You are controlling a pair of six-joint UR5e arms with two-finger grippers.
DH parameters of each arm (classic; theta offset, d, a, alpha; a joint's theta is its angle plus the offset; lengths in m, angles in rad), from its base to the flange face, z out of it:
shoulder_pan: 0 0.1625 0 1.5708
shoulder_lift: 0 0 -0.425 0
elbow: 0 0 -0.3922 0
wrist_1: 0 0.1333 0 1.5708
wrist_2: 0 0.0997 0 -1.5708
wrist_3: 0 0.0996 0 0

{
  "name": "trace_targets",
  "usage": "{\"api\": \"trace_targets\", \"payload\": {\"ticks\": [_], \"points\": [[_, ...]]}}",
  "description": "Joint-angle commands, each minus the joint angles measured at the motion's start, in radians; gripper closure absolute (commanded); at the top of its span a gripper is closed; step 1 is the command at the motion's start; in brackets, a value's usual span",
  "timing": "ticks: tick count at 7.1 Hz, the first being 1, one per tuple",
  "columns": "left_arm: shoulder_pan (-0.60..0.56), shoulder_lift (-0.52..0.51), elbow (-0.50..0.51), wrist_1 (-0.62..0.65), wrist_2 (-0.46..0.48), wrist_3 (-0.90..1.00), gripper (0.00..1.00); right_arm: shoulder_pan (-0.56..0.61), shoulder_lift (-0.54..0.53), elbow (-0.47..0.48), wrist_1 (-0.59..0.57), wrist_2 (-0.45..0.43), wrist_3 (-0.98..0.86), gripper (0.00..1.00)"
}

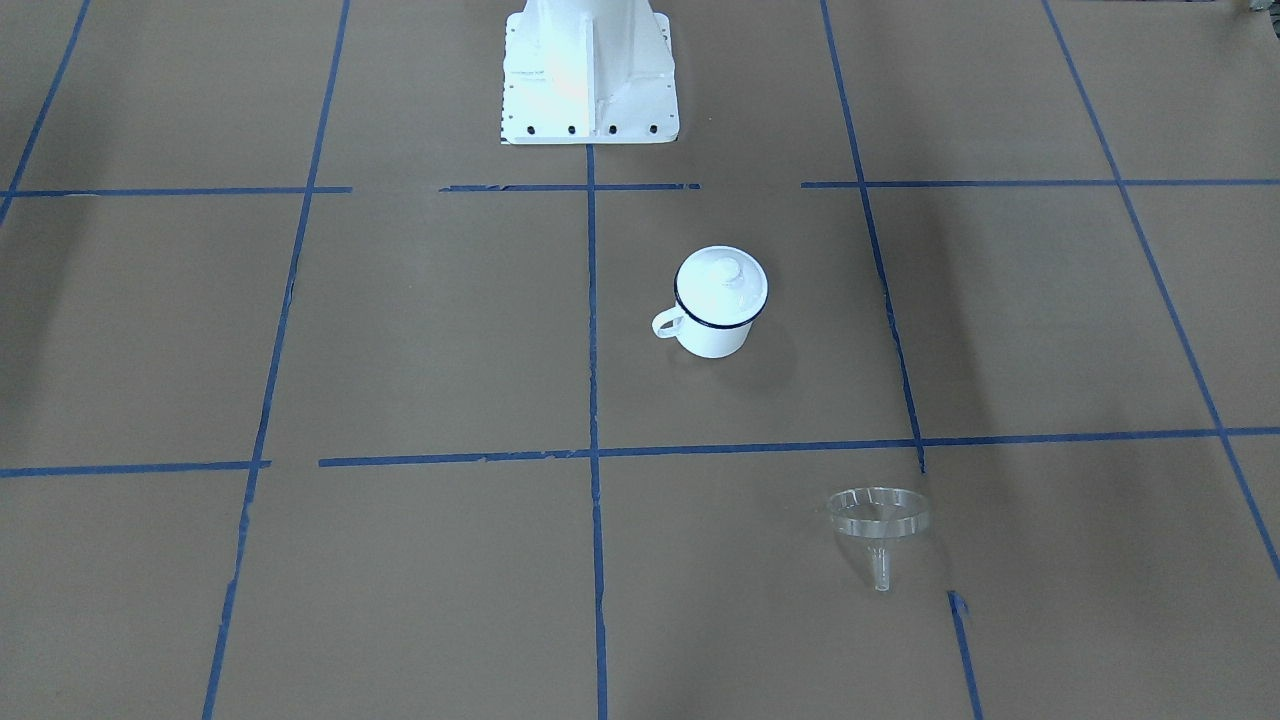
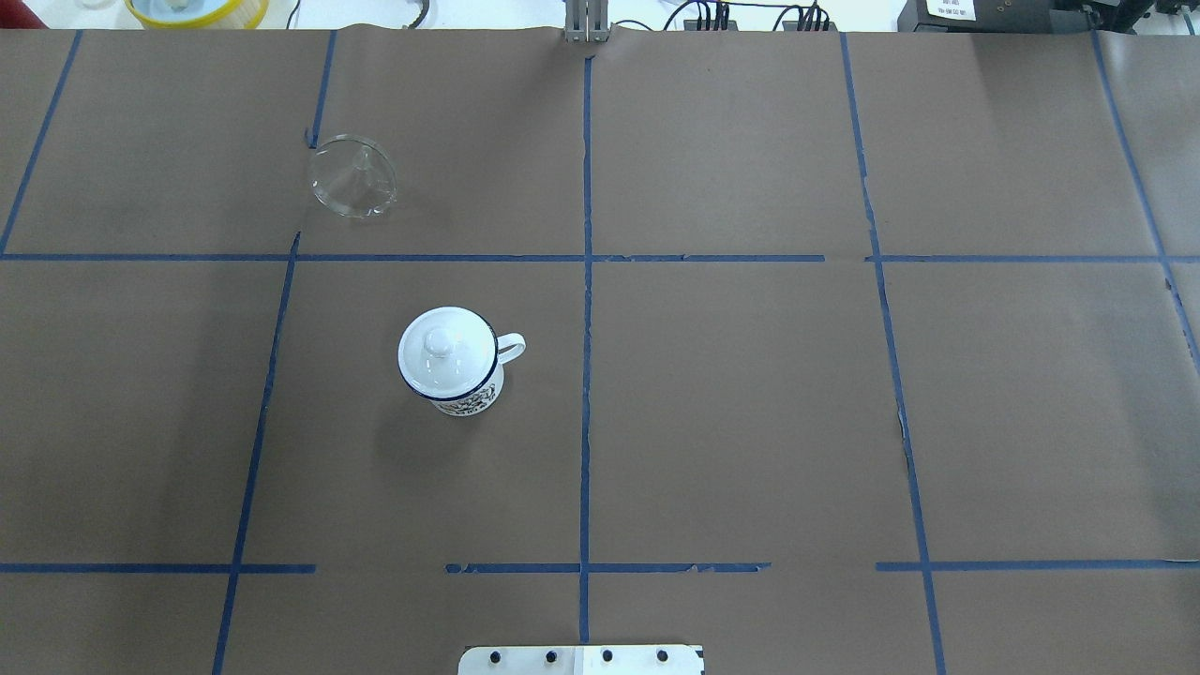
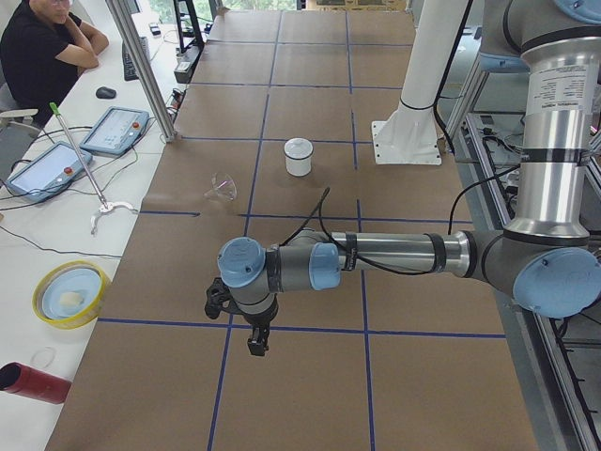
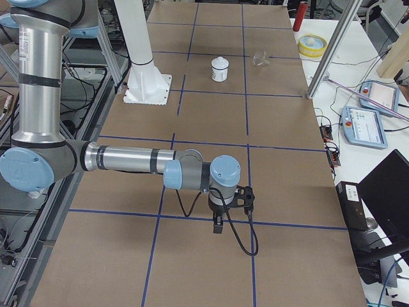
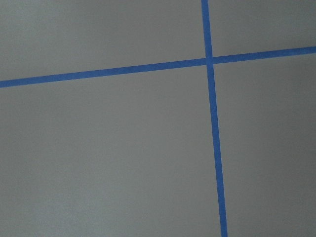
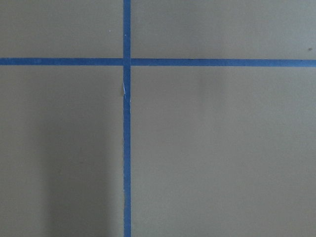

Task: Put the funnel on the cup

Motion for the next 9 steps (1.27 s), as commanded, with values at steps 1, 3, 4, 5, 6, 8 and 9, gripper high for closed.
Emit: {"api": "trace_targets", "payload": {"ticks": [1, 3, 4, 5, 6, 8, 9], "points": [[0.0, 0.003, 0.01, -0.033, 0.003, 0.007, 0.0, 0.0, 0.001, 0.0, 0.0, 0.0, 0.0, 0.0], [0.0, 0.011, 0.006, -0.039, 0.001, 0.001, 0.0, 0.0, -0.001, 0.0, 0.0, 0.0, 0.0, 0.0], [0.0, 0.007, 0.004, -0.039, 0.001, 0.001, 0.0, 0.0, -0.001, 0.0, 0.0, 0.0, 0.0, 0.0], [0.0, -0.003, 0.001, -0.038, 0.003, -0.003, 0.0, 0.0, -0.001, 0.0, 0.0, 0.0, 0.0, 0.0], [0.0, -0.032, -0.011, -0.027, 0.007, -0.006, 0.0, 0.0, 0.001, 0.0, 0.0, 0.0, 0.0, 0.0], [0.002, -0.082, -0.144, 0.066, 0.009, -0.117, 0.0, 0.0, -0.001, 0.0, 0.0, 0.0, 0.0, 0.0], [0.035, -0.099, -0.254, 0.085, 0.007, -0.256, 0.0, 0.0, -0.001, 0.0, 0.0, 0.0, 0.0, 0.0]]}}
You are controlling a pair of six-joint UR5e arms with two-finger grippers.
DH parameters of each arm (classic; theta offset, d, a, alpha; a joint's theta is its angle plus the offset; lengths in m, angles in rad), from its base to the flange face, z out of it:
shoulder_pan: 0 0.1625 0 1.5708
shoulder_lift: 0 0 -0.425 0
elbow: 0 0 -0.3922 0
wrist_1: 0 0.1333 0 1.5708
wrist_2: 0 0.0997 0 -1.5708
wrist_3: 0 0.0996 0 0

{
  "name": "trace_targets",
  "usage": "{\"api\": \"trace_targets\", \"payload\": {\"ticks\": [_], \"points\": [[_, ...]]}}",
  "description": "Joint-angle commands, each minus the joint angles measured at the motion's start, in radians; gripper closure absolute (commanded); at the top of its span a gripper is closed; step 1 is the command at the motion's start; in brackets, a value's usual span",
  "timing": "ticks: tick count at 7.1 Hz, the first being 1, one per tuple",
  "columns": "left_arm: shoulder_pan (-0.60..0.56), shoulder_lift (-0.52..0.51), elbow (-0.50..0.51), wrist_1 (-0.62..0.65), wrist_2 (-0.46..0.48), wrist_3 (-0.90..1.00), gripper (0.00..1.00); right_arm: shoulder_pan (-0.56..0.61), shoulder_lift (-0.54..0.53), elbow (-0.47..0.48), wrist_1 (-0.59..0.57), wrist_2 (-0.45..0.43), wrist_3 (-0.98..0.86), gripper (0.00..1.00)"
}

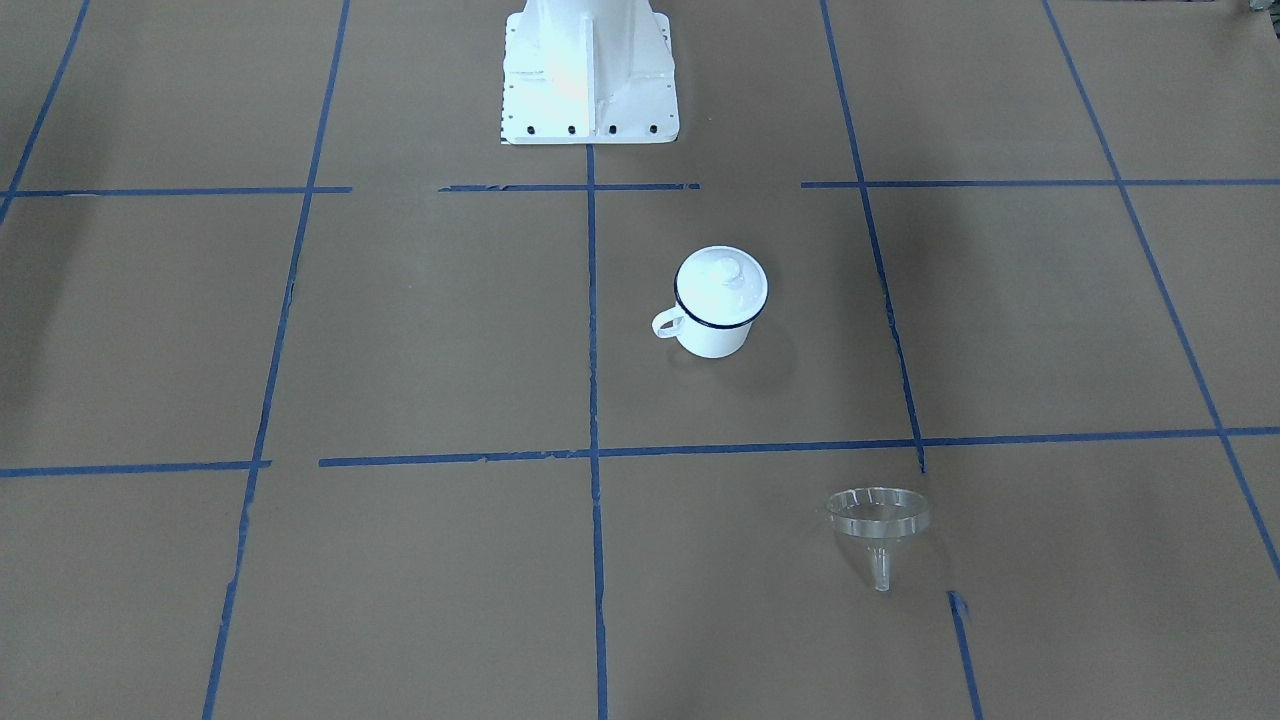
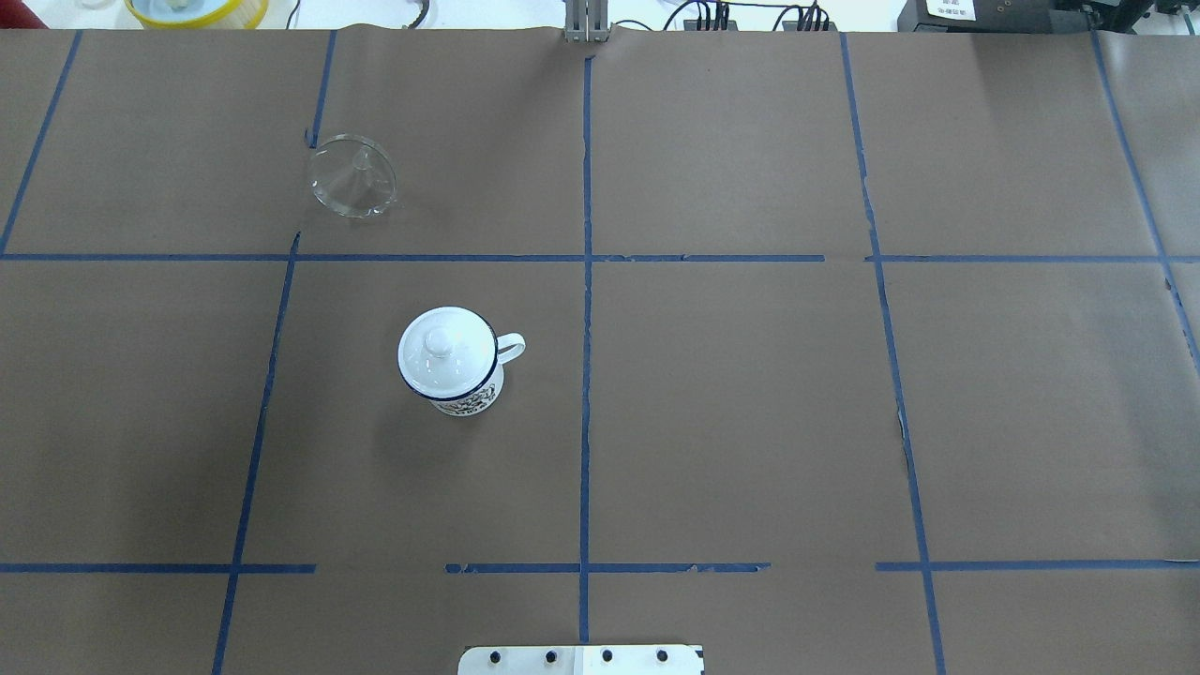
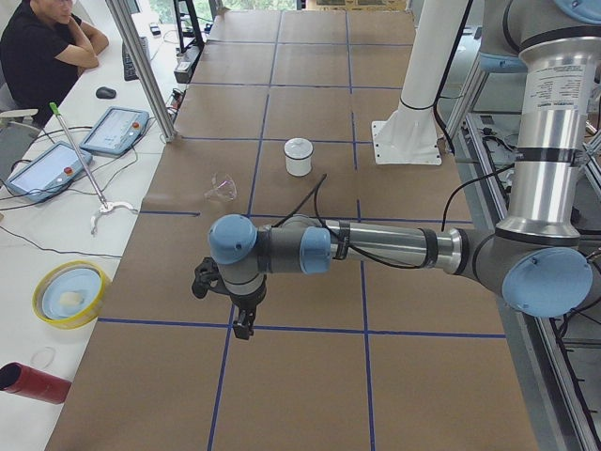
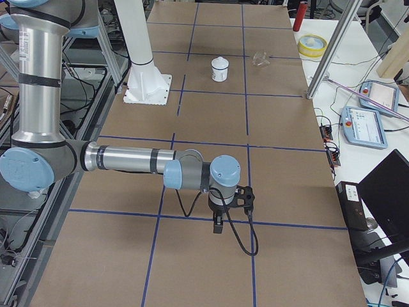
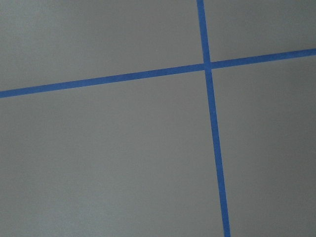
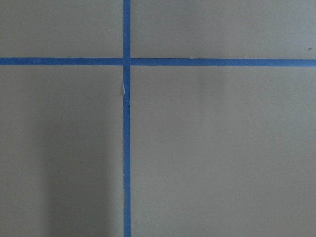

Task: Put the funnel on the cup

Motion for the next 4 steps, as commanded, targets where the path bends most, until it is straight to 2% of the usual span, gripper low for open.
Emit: {"api": "trace_targets", "payload": {"ticks": [1, 4], "points": [[0.106, -0.038, -0.205, 0.04, -0.003, -0.216, 0.0, 0.0, 0.0, 0.0, 0.0, 0.0, 0.0, 0.0], [0.336, -0.2, -0.301, 0.04, -0.005, -0.54, 0.0, 0.0, 0.0, 0.0, 0.0, 0.0, 0.0, 0.0]]}}
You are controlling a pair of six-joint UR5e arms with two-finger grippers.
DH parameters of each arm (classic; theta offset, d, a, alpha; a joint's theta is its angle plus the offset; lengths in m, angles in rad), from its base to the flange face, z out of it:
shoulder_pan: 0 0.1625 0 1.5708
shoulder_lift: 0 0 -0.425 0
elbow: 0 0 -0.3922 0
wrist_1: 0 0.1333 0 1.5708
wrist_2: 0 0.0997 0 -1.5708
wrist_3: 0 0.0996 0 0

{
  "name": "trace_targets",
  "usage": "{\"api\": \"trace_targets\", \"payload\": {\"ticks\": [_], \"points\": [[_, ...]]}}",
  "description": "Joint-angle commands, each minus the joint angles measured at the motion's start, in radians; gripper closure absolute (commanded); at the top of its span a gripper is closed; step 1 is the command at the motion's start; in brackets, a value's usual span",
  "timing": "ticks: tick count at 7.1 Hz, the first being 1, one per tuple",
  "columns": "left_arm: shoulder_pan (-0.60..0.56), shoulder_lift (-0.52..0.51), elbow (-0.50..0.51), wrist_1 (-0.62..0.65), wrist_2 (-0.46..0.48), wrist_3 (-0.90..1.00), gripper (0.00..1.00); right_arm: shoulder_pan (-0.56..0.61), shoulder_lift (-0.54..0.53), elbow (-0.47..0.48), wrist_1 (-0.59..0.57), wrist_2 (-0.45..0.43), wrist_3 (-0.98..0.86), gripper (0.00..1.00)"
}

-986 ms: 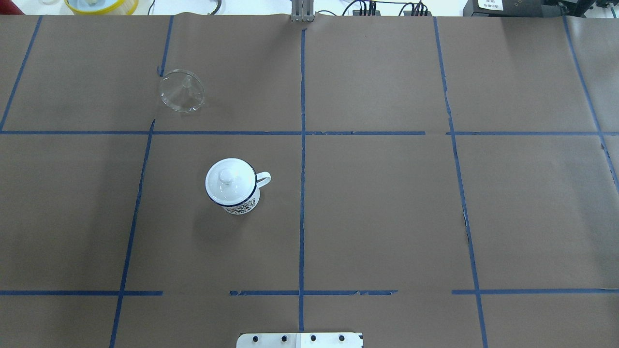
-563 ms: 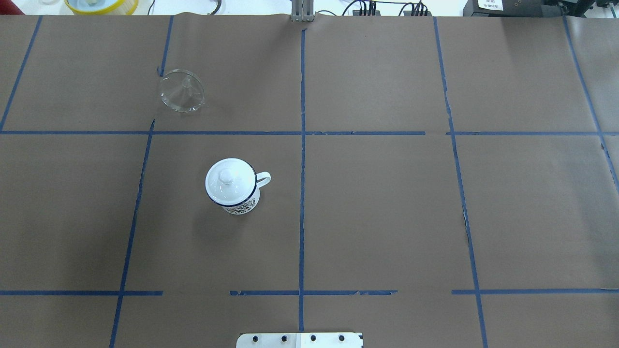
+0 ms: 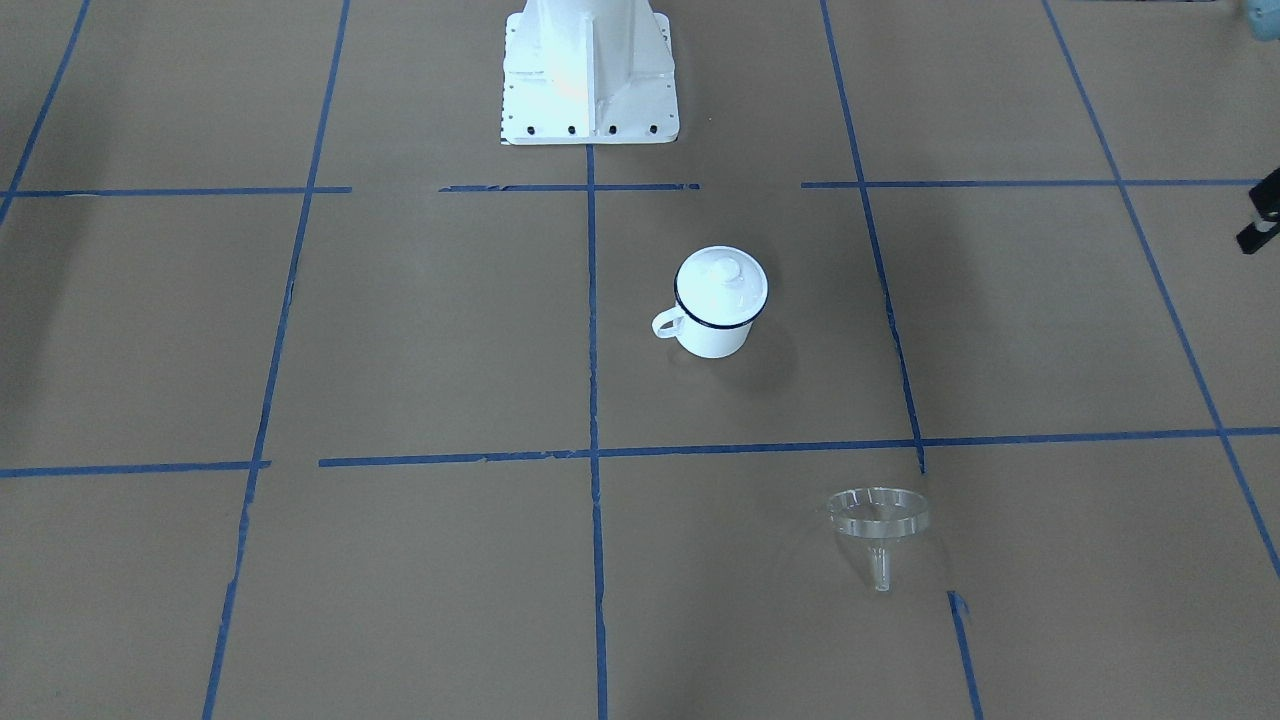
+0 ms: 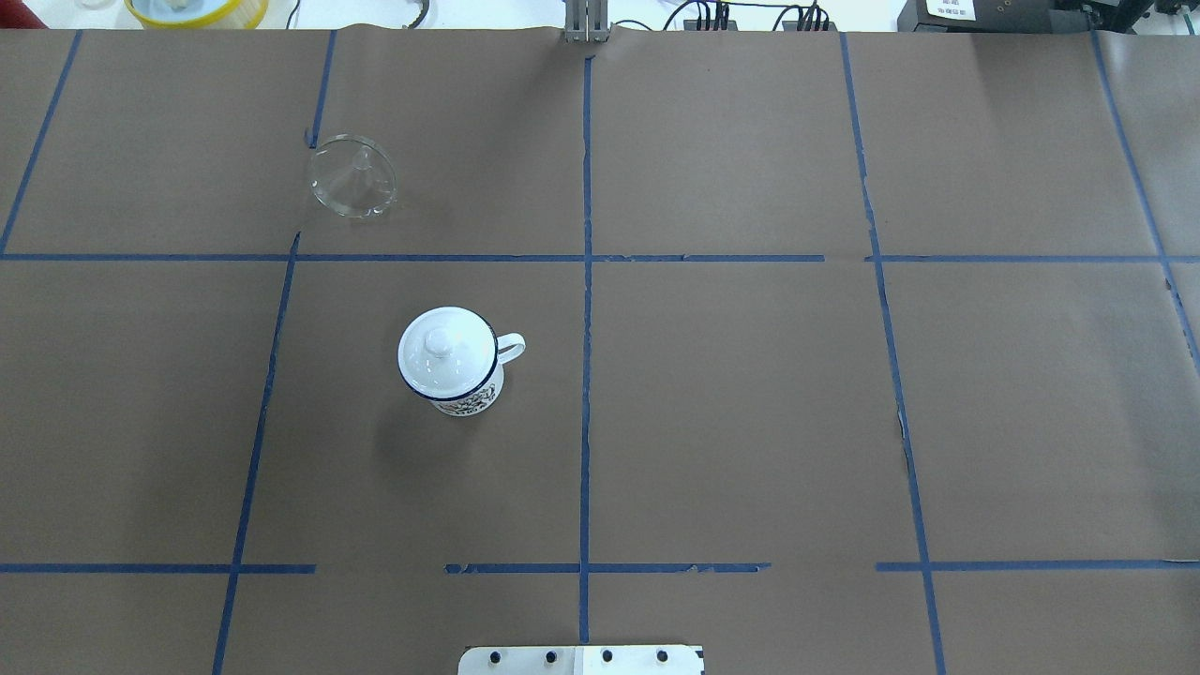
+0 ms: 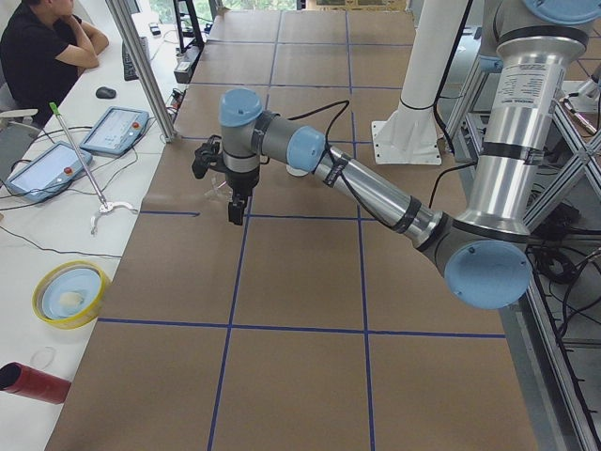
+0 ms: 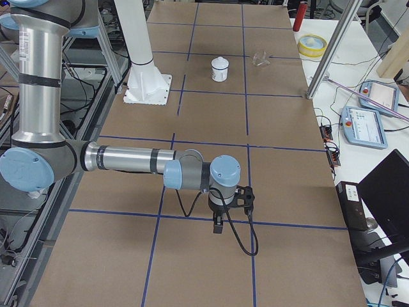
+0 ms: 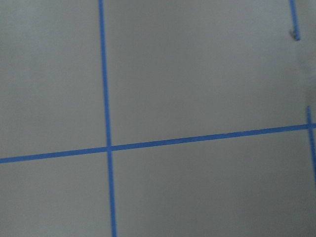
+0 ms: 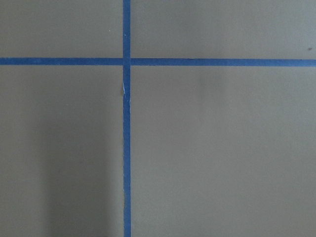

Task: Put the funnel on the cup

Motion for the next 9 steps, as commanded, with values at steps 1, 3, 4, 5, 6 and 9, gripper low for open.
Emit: {"api": "trace_targets", "payload": {"ticks": [1, 3, 4, 5, 6, 9], "points": [[0.206, -0.126, -0.025, -0.001, 0.007, -0.226, 0.0, 0.0, 0.0, 0.0, 0.0, 0.0, 0.0, 0.0], [0.398, -0.229, -0.014, -0.001, 0.146, -0.378, 0.0, 0.0, 0.0, 0.0, 0.0, 0.0, 0.0, 0.0], [0.446, -0.252, 0.039, -0.018, 0.174, -0.377, 0.0, 0.0, 0.0, 0.0, 0.0, 0.0, 0.0, 0.0], [0.463, -0.258, 0.073, -0.065, 0.176, -0.379, 0.0, 0.0, 0.001, 0.0, 0.0, 0.0, 0.0, 0.0], [0.495, -0.269, 0.082, -0.075, 0.176, -0.408, 0.0, 0.0, 0.001, 0.0, 0.0, 0.0, 0.0, 0.0], [0.635, -0.318, 0.093, -0.098, 0.29, -0.61, 0.0, 0.0, 0.0, 0.0, 0.0, 0.0, 0.0, 0.0]]}}
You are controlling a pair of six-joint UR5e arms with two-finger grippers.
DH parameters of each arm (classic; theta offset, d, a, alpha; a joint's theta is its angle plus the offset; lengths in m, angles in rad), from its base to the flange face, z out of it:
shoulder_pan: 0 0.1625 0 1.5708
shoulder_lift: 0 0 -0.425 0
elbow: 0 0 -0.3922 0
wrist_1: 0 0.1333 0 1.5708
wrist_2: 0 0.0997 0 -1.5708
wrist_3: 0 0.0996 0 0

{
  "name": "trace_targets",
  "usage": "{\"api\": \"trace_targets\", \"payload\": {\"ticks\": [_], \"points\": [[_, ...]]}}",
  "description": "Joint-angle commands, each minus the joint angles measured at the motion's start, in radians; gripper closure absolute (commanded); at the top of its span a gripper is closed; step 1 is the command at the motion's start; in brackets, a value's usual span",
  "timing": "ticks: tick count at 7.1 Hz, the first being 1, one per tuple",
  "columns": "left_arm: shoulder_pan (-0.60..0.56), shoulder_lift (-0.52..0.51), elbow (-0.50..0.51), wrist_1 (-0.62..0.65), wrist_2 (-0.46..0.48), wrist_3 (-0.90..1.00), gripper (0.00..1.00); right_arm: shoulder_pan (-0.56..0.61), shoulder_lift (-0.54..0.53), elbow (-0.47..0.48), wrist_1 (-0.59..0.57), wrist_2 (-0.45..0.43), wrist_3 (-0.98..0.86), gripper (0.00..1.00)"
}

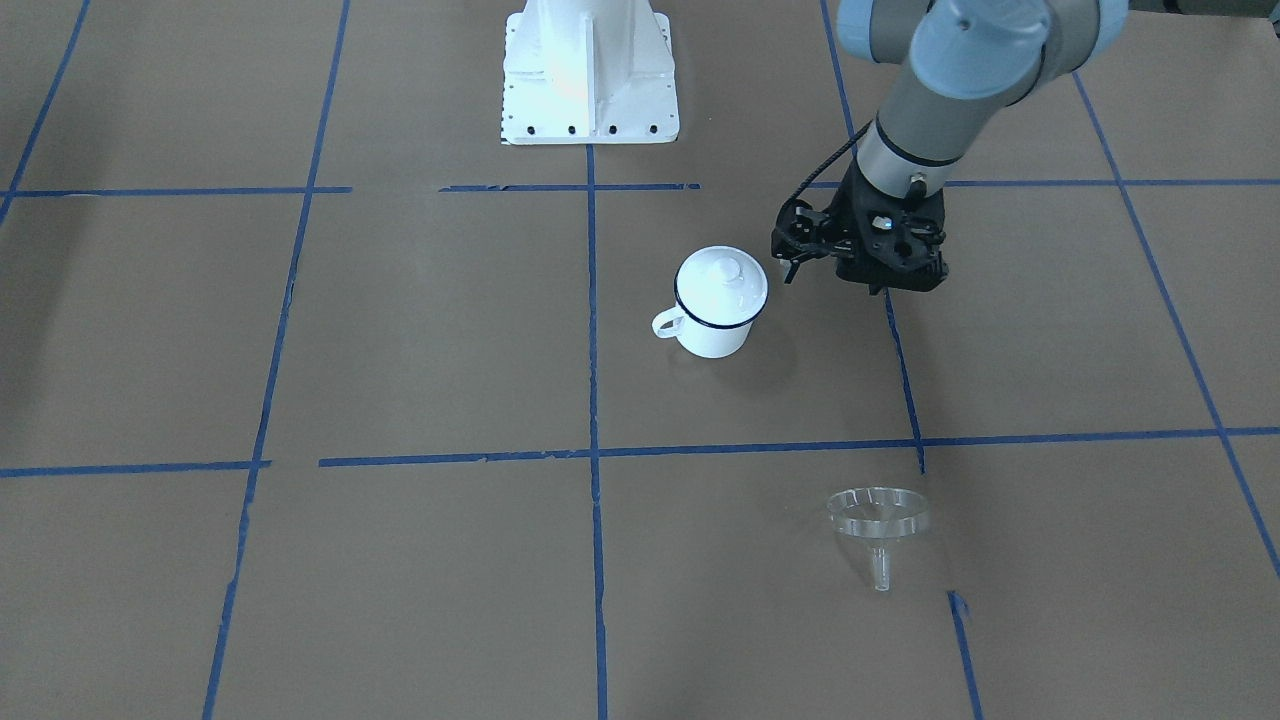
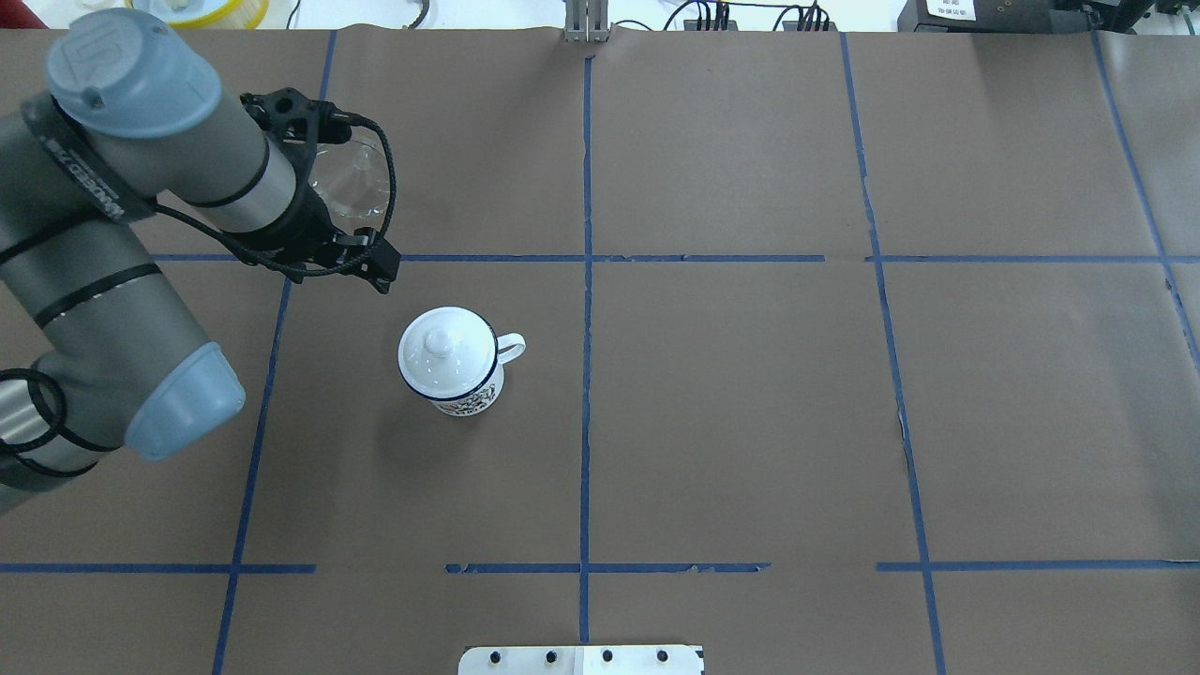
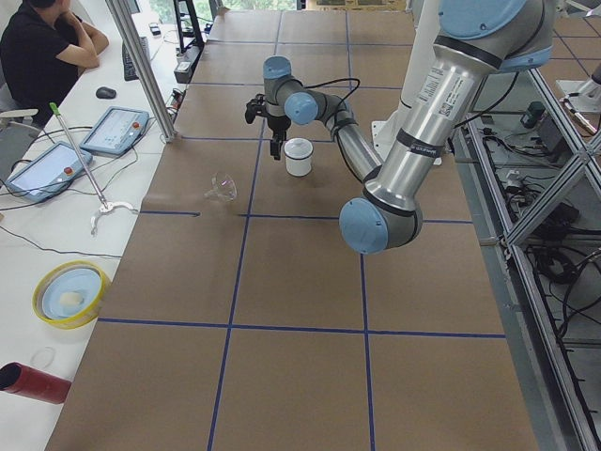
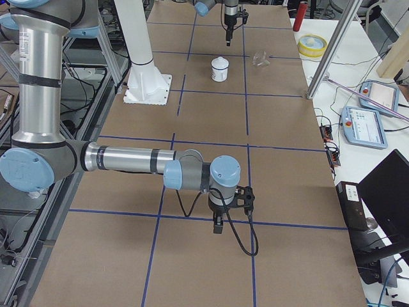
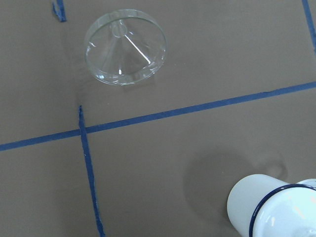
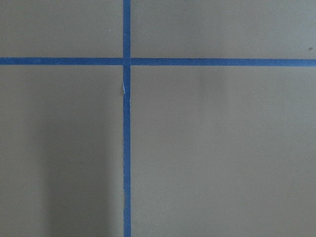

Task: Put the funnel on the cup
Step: 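Reach the left gripper down to the white lid on the mug and grasp it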

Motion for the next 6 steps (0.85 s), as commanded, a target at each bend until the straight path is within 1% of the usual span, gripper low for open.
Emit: {"api": "trace_targets", "payload": {"ticks": [1, 2, 3, 4, 5, 6], "points": [[0.06, -0.045, 0.024, 0.0, 0.032, -0.084, 0.0, 0.0, 0.0, 0.0, 0.0, 0.0, 0.0, 0.0], [0.065, -0.059, 0.036, 0.002, 0.038, -0.091, 0.0, 0.0, 0.0, 0.0, 0.0, 0.0, 0.0, 0.0], [0.096, -0.067, 0.037, 0.003, 0.04, -0.121, 0.0, 0.0, 0.0, 0.0, 0.0, 0.0, 0.0, 0.0], [0.123, -0.078, 0.05, 0.002, 0.07, -0.138, 0.0, 0.0, 0.0, 0.0, 0.0, 0.0, 0.0, 0.0], [0.136, -0.082, 0.063, 0.0, 0.087, -0.14, 0.03, 0.0, 0.001, 0.0, 0.0, 0.0, 0.0, 0.0], [0.139, -0.082, 0.066, 0.0, 0.087, -0.14, 0.1, 0.0, 0.0, 0.0, 0.0, 0.0, 0.0, 0.0]]}}
